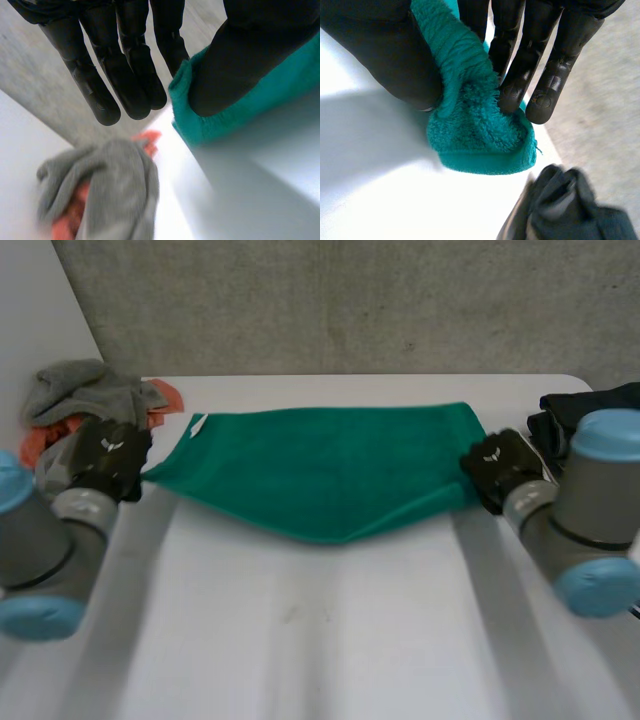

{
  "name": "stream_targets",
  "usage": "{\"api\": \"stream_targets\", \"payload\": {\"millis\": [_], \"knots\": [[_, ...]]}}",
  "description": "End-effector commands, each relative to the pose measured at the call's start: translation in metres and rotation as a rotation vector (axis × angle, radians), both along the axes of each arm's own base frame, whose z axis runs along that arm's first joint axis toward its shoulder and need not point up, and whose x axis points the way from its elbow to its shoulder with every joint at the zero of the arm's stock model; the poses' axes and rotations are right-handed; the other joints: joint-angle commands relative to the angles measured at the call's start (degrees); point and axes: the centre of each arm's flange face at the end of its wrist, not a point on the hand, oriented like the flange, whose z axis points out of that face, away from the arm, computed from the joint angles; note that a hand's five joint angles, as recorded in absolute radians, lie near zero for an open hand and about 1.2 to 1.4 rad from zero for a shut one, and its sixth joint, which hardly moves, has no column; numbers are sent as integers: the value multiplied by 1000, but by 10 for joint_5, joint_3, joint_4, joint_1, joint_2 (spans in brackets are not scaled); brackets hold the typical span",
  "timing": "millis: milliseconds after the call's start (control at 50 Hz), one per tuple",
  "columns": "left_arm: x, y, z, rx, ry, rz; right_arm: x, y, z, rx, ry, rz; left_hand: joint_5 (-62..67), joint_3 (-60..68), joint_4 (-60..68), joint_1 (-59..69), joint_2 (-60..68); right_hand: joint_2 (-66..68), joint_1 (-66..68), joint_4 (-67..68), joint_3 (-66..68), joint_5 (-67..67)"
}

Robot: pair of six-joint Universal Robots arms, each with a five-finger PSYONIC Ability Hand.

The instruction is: Fold the laundry.

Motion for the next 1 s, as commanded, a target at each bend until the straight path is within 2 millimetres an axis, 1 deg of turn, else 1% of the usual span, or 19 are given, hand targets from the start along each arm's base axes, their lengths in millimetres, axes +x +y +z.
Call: {"api": "stream_targets", "payload": {"millis": [20, 80, 180, 260, 300, 360, 420, 540, 580, 640, 660, 680, 720, 740, 820, 860, 900, 960, 1000], "knots": [[29, 88, 11, 329, -255, -20, -49, 77, 33, 346, 219, -2, 142, 114, 110, 141, 112, 127, 190, 119, 124, 136], [38, 115, 7, 484, -353, -56, -66, 92, 36, 417, 317, 20, 142, 114, 110, 141, 112, 127, 190, 119, 124, 136], [34, 115, 9, 473, -354, -101, -68, 86, 34, 353, 333, 17, 142, 114, 110, 141, 112, 127, 190, 119, 124, 136], [28, 90, 10, 361, -306, -101, -65, 65, 33, 254, 284, -14, 142, 114, 110, 141, 112, 127, 190, 119, 124, 136], [21, 71, 4, 315, -264, -102, -59, 45, 19, 212, 244, -31, 142, 114, 110, 141, 112, 127, 190, 119, 124, 136], [-4, 54, 0, 248, -224, -147, -51, 26, 8, 160, 215, -43, 142, 114, 110, 141, 112, 127, 190, 119, 124, 136], [-17, 43, -1, 207, -203, -156, -47, 19, 10, 119, 195, -41, 142, 114, 110, 141, 112, 127, 190, 119, 124, 136], [-37, -12, -7, 62, -193, -101, -31, -12, 5, -3, 170, -29, 142, 114, 110, 141, 112, 127, 190, 119, 124, 136], [-44, -29, -4, 4, -186, -92, -18, -29, 16, -100, 145, -18, 142, 114, 110, 141, 112, 127, 190, 119, 124, 136], [-58, -69, 24, -172, -154, -65, -8, -55, 47, -272, 95, -35, 142, 114, 110, 141, 112, 127, 190, 119, 124, 136], [-60, -79, 37, -234, -139, -54, -6, -72, 80, -427, 47, -70, 142, 114, 110, 141, 112, 127, 190, 119, 124, 136], [-64, -96, 73, -376, -102, -33, -4, -79, 97, -509, 18, -86, 142, 114, 110, 141, 112, 127, 190, 119, 124, 136], [-65, -106, 113, -530, -57, -6, -1, -87, 135, -676, -46, -111, 142, 114, 110, 141, 112, 127, 190, 119, 124, 136], [-65, -111, 149, -668, -7, 20, 1, -87, 170, -816, -108, -124, 142, 114, 110, 141, 112, 127, 190, 119, 124, 136], [-53, -114, 198, -880, 86, 74, 3, -76, 215, -999, -200, -107, 142, 114, 110, 141, 112, 127, 190, 119, 124, 136], [-46, -109, 215, -936, 133, 81, 3, -73, 220, -1005, -216, -96, 142, 114, 110, 141, 112, 127, 190, 119, 124, 136], [-39, -107, 218, -925, 171, 74, 3, -73, 215, -970, -221, -88, 142, 114, 110, 141, 112, 127, 190, 119, 124, 136], [-33, -106, 206, -863, 187, 67, 4, -73, 203, -906, -213, -79, 142, 114, 110, 141, 112, 127, 190, 119, 124, 136], [-30, -107, 182, -780, 176, 64, 5, -72, 186, -834, -197, -69, 142, 114, 110, 141, 112, 127, 190, 119, 124, 136]]}}
